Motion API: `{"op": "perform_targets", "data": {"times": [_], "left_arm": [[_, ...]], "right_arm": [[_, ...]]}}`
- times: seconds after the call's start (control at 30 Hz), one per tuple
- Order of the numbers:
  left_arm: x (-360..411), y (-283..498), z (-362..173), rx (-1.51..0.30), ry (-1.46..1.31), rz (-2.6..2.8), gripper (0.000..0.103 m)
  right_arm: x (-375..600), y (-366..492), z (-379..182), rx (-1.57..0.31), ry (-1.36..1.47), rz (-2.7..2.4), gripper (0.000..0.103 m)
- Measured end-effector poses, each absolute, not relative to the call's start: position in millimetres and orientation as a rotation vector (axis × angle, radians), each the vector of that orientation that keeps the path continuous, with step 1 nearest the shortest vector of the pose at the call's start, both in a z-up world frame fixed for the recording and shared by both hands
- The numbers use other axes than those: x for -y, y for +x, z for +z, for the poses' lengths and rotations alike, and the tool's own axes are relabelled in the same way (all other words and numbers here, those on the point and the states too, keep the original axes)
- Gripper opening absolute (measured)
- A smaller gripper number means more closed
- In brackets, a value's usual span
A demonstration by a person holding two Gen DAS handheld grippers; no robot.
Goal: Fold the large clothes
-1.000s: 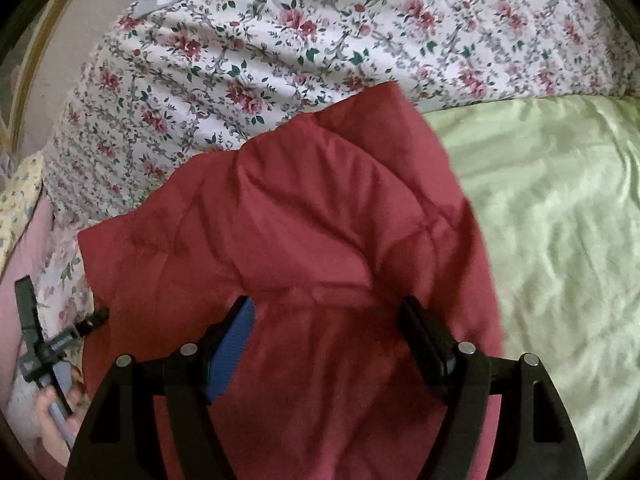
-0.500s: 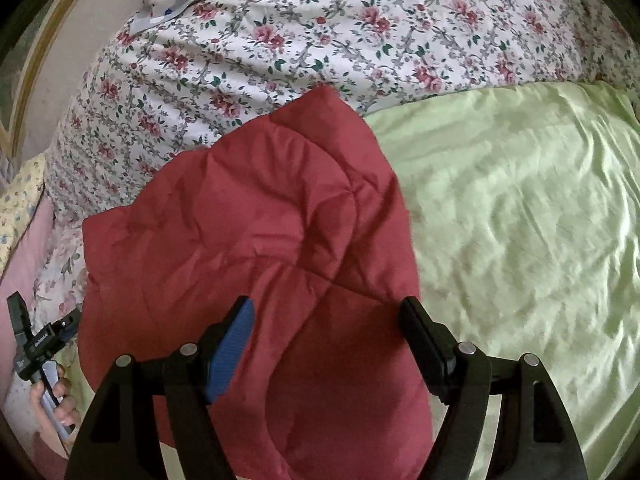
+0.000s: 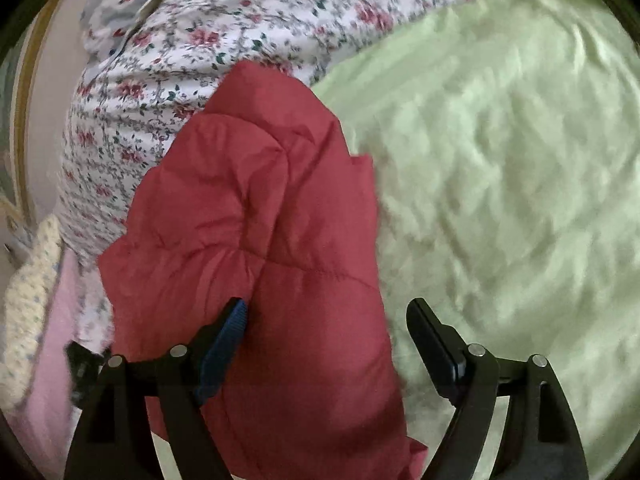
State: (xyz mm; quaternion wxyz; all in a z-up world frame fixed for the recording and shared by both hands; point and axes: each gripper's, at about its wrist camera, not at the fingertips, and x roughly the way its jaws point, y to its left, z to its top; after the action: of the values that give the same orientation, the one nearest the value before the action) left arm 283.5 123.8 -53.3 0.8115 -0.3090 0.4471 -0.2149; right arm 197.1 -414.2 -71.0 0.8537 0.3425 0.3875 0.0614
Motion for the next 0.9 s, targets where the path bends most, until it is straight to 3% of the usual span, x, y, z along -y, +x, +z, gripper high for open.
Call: {"op": "perform_targets", "data": {"times": [0.17, 0.33, 0.4, 0.43, 0.5, 0.57, 0.67, 0.9], "left_arm": [[-114, 286, -54, -0.964, -0.665, -0.465, 0.102], [-107, 285, -52, -0.956, -0.628, -0.450, 0.097], [-103, 282, -47, -0.943, -0.593, -0.455, 0.078], [-100, 278, -42, -0.934, -0.569, -0.456, 0.073], [-97, 272, -34, -0.922, -0.525, -0.456, 0.059], [-94, 265, -24, -0.910, -0.491, -0.455, 0.053], [-95, 250, -12, -0.899, -0.468, -0.455, 0.048], [-110, 194, 1, -0.914, -0.471, -0.480, 0.046]], "right_arm": [[414, 204, -82, -0.831, 0.784, 0.171, 0.095], [400, 213, -84, -0.858, 0.776, 0.228, 0.092], [390, 216, -83, -0.876, 0.746, 0.240, 0.080], [388, 216, -81, -0.876, 0.732, 0.234, 0.077], [386, 212, -75, -0.874, 0.715, 0.238, 0.059], [384, 208, -67, -0.868, 0.696, 0.237, 0.048], [378, 196, -54, -0.860, 0.666, 0.236, 0.040], [372, 141, -42, -0.868, 0.664, 0.291, 0.037]]}}
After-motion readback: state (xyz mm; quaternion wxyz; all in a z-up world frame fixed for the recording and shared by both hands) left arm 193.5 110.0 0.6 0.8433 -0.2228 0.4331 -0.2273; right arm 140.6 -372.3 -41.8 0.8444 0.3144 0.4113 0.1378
